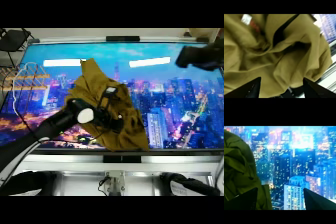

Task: Fold the shirts.

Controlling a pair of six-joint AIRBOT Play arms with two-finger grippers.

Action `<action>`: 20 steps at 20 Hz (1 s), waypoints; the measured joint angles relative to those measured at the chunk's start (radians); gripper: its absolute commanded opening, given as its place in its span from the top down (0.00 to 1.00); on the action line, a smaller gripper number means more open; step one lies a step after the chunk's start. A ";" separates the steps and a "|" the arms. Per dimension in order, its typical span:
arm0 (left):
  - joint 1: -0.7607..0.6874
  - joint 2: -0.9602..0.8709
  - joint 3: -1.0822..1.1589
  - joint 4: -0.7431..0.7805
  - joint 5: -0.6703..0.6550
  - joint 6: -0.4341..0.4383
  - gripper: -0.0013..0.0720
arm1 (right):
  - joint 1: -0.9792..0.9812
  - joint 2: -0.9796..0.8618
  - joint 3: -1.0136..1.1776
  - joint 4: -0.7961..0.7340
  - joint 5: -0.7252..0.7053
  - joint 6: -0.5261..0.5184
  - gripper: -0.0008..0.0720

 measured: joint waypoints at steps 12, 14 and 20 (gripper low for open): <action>0.180 0.092 -0.310 0.053 -0.081 -0.087 0.15 | 0.122 -0.499 0.000 0.438 -0.132 -0.192 0.05; 0.175 0.082 -0.363 -0.004 -0.003 -0.111 0.16 | 0.158 -0.532 0.000 0.445 -0.149 -0.233 0.05; 0.149 0.012 -0.417 -0.152 0.173 -0.137 0.31 | 0.237 -0.565 0.000 0.351 -0.243 -0.298 0.05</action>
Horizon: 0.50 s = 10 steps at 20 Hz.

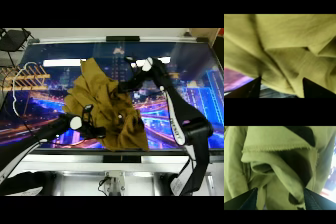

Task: Fold the shirts.

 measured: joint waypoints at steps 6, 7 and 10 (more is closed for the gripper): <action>-0.051 -0.051 -0.009 -0.050 0.097 -0.004 0.88 | 0.044 -0.005 0.000 -0.078 -0.101 -0.007 0.06; -0.055 -0.055 -0.009 -0.054 0.111 -0.004 0.91 | 0.048 -0.006 0.000 -0.086 -0.119 -0.001 0.06; -0.051 -0.057 -0.006 -0.059 0.138 0.006 0.91 | 0.054 -0.019 0.000 -0.108 -0.158 0.015 0.41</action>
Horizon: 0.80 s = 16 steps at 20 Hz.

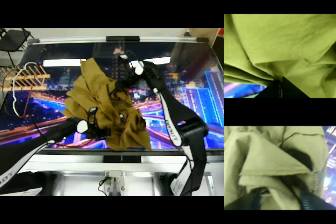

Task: Fold the shirts.

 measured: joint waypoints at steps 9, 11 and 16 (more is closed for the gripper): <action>0.199 0.138 0.084 0.100 -0.114 0.145 0.91 | -0.014 0.061 0.020 -0.074 0.024 0.042 0.91; 0.302 0.182 0.177 0.147 -0.166 0.189 0.91 | -0.039 0.146 0.027 -0.109 0.033 0.060 0.91; 0.577 0.221 0.394 0.220 -0.243 0.278 0.91 | -0.120 0.350 0.016 -0.196 0.251 0.174 0.91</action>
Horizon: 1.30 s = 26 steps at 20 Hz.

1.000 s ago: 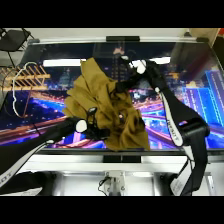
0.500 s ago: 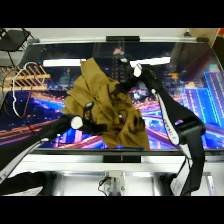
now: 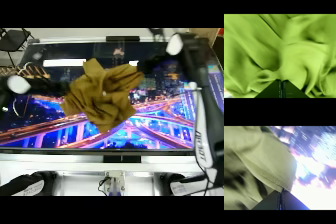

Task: Fold the shirts.

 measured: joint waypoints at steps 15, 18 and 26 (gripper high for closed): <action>0.122 -0.258 0.166 -0.074 -0.188 0.132 0.00 | 0.140 0.233 -0.612 0.112 -0.202 0.167 0.91; 0.154 -0.229 0.272 0.003 -0.313 0.121 0.17 | 0.144 0.235 -0.624 0.119 -0.239 0.162 0.91; -0.115 0.038 -0.232 -0.006 -0.235 -0.053 0.13 | 0.148 0.235 -0.631 0.129 -0.268 0.158 0.91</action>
